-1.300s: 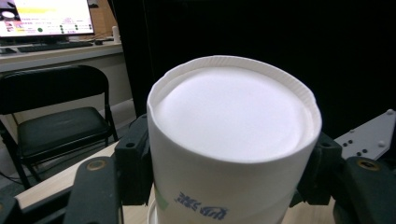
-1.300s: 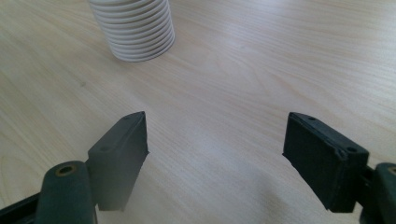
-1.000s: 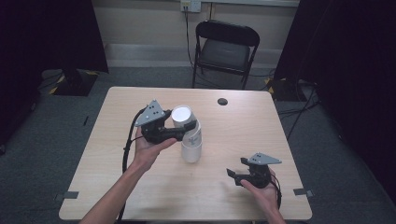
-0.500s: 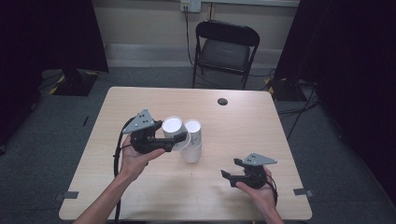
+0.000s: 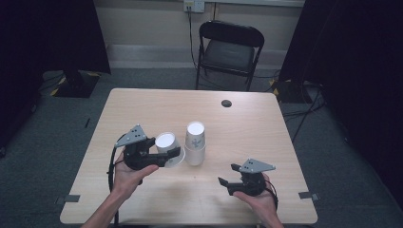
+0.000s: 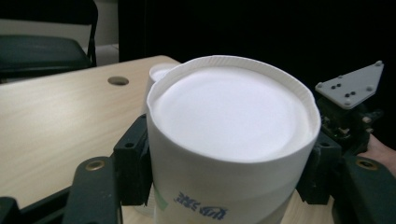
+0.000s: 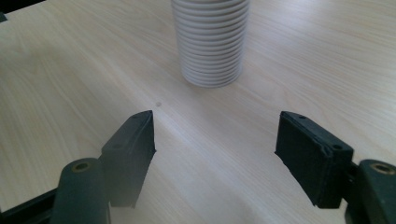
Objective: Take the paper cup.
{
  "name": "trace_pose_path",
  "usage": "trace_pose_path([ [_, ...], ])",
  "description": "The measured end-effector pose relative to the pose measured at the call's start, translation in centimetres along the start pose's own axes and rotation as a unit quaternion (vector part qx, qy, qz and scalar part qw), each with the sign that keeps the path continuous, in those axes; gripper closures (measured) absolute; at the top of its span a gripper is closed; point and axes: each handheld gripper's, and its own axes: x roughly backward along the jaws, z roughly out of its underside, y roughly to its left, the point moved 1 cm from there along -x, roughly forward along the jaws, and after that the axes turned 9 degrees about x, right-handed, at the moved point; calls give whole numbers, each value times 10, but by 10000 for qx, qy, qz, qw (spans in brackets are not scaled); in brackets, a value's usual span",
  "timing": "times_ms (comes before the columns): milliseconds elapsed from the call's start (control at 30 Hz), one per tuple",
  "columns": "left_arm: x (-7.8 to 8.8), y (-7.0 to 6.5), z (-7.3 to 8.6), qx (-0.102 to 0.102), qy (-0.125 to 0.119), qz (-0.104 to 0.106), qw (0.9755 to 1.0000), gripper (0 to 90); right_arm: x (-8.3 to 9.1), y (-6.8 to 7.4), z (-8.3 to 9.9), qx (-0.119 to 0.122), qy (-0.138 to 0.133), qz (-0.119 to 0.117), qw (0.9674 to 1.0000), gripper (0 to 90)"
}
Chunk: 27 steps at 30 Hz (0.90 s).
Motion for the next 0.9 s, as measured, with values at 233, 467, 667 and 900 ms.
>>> trace_pose_path([
  [233, -11, 4, 17, 430, 116, 135, 9989, 347, -2, 13, -7, 193, -140, -244, 9994, 354],
  [467, -13, 8, 21, 850, 89, 289, 9959, 347, -13, 23, -20, 332, -346, -427, 9979, 406],
  [667, -13, 8, 25, 1176, 86, 511, 9917, 347, -22, 33, -35, 477, -468, -547, 9963, 448],
  [900, -21, 2, 28, 1313, 280, 725, 9883, 345, -34, 43, -44, 663, -571, -658, 9940, 501],
])
